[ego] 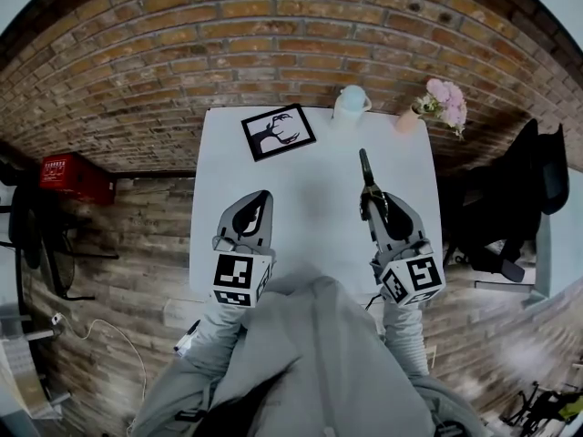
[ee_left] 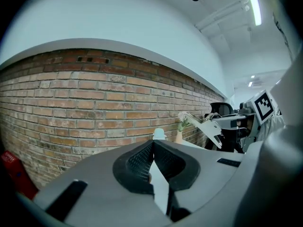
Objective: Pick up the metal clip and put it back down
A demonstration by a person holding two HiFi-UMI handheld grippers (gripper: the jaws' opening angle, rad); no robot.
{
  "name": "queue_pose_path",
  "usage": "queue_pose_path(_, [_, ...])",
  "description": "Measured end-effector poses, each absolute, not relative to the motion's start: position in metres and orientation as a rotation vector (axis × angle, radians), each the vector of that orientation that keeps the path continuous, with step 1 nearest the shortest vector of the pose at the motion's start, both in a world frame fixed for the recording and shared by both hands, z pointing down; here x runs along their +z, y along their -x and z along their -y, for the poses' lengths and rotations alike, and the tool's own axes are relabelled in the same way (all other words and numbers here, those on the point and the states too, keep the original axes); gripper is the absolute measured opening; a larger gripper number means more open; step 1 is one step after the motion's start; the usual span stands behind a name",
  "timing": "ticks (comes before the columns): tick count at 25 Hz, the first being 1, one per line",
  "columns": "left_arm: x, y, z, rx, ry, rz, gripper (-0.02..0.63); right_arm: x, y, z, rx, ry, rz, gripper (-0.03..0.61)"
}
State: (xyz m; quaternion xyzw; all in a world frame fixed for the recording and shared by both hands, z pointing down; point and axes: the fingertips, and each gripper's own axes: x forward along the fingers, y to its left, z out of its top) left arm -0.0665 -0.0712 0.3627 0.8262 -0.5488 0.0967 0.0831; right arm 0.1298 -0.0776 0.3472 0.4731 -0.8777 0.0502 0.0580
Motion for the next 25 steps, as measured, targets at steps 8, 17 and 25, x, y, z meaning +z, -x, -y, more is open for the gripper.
queue_pose_path(8, [0.356,0.076,0.074,0.248,-2.439,1.662,0.026,0.341,-0.143,0.076,0.179,-1.47,2.678,0.095])
queue_pose_path(17, [0.362,0.08,0.078,0.253,-2.409,1.667,0.026,0.339,-0.142,0.08,0.196,-1.473,2.708,0.095])
queue_pose_path(25, [0.365,0.076,0.081,0.252,-2.409,1.658,0.026,0.34,-0.144,0.081,0.205,-1.472,2.704,0.095])
